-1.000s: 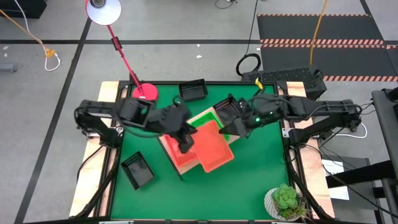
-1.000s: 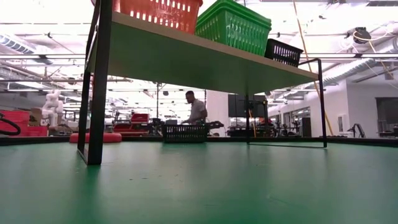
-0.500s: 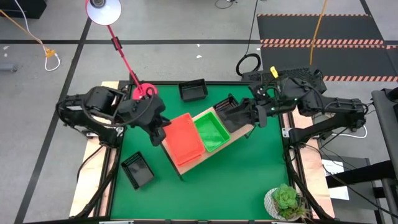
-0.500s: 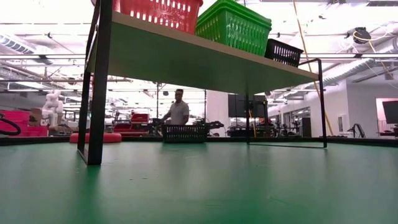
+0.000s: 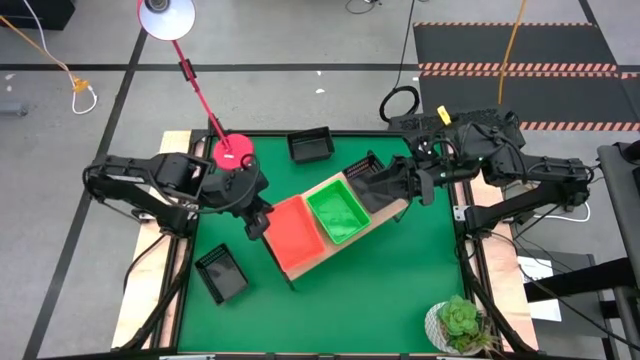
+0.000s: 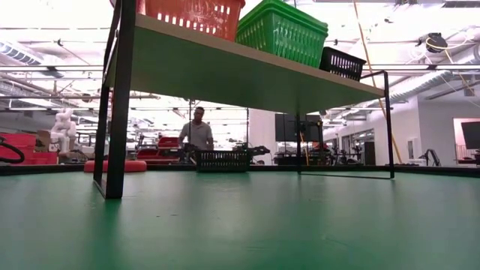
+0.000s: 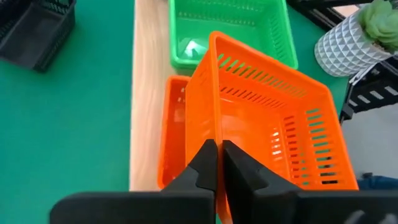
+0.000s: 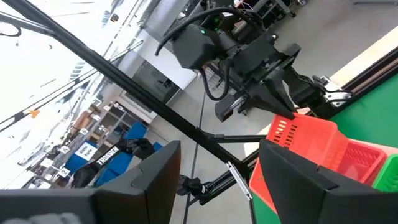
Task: Stack baskets on shelf by color
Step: Stack the orange bin on top of the orange bins on the shelf
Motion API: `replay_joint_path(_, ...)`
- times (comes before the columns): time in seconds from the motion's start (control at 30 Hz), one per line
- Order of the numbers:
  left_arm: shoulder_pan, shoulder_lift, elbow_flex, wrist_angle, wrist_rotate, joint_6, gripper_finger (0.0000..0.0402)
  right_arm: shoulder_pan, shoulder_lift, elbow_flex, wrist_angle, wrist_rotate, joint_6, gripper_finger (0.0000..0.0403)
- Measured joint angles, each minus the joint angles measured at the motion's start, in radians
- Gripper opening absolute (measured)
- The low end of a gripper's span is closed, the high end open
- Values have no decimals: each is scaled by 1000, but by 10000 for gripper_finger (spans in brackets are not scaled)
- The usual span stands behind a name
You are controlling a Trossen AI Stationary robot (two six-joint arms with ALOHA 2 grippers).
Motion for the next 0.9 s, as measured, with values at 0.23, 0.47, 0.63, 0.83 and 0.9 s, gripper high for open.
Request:
replay_joint_path(0.23, 10, -17, -56, 64, 6, 41, 6, 0, 0, 0, 0, 0, 0, 210)
replay_joint_path(0.47, 30, -16, -136, 94, 35, 26, 24, 0, 0, 0, 0, 0, 6, 210)
replay_joint_path(0.63, 34, -16, -150, 70, 37, 24, 28, 0, 0, -1, 0, 0, 8, 210)
replay_joint_path(0.83, 64, -20, -150, 20, 75, -25, 60, 0, 0, -1, -1, 0, 8, 210)
replay_joint_path(0.9, 75, -34, -150, 15, 81, -54, 90, 0, 0, -1, -2, 0, 8, 210)
